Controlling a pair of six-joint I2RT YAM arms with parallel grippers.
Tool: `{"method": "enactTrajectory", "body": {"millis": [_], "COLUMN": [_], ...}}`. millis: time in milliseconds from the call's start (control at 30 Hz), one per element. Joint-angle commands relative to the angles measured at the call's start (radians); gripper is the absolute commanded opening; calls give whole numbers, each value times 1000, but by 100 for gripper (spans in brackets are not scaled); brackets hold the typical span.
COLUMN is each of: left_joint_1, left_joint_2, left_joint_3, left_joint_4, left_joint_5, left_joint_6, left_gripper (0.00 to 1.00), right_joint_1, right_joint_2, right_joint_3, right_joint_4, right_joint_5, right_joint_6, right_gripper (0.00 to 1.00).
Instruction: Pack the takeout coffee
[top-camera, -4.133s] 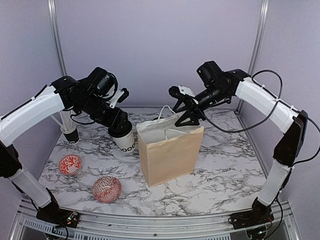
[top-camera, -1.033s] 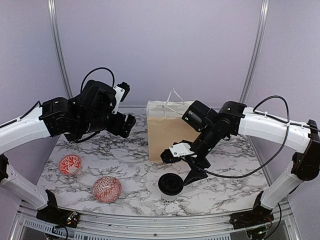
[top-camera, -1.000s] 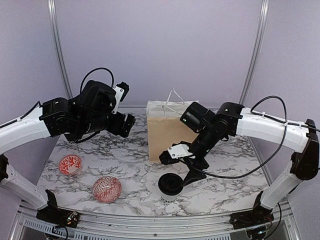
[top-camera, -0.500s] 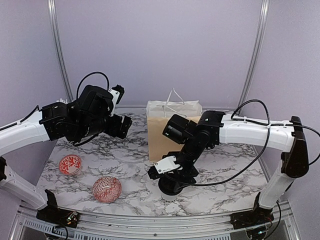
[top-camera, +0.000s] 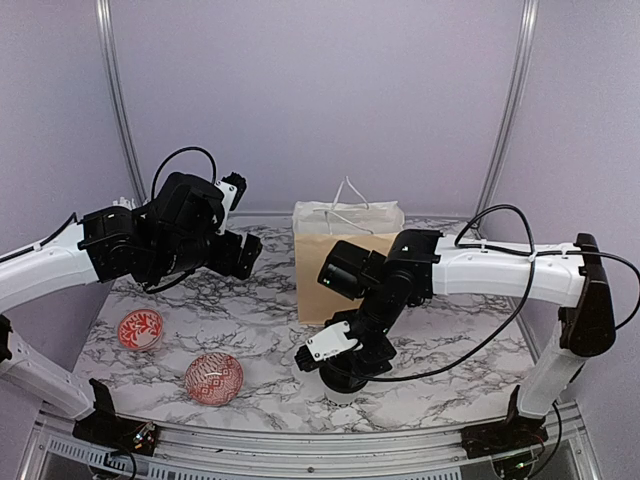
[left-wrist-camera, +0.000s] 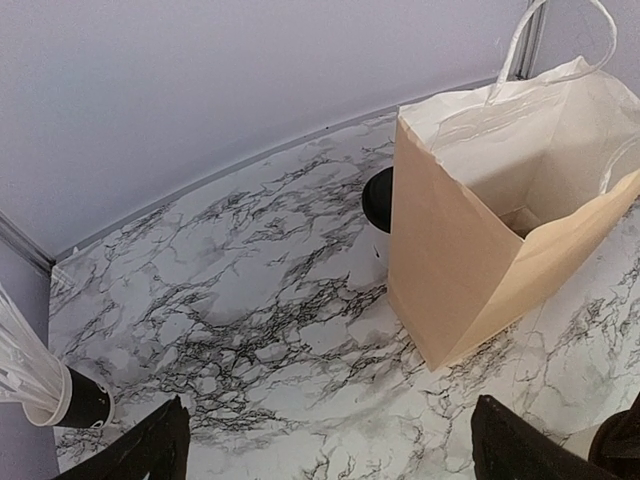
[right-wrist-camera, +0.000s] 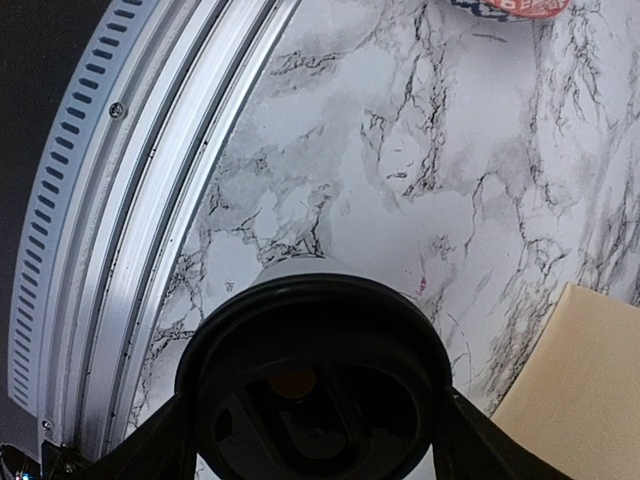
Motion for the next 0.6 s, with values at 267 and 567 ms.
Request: {"method": "enactTrajectory", "body": {"millis": [267,567], "left_joint_1": [36,69], "left_joint_2": [59,256], "left_joint_3": [138,410], "left_joint_4": [-17,21], "left_joint_5": [97,200], "left_joint_6": [93,295], "left_gripper": [99,99], "right_joint_1": [36,11], "right_joint_2": [9,-129], "right_joint_3": [21,-34], "right_joint_4": [-46,-63], "right_joint_5": [94,87], "right_joint_6": [-3,-12], "right_gripper": [67,61]}}
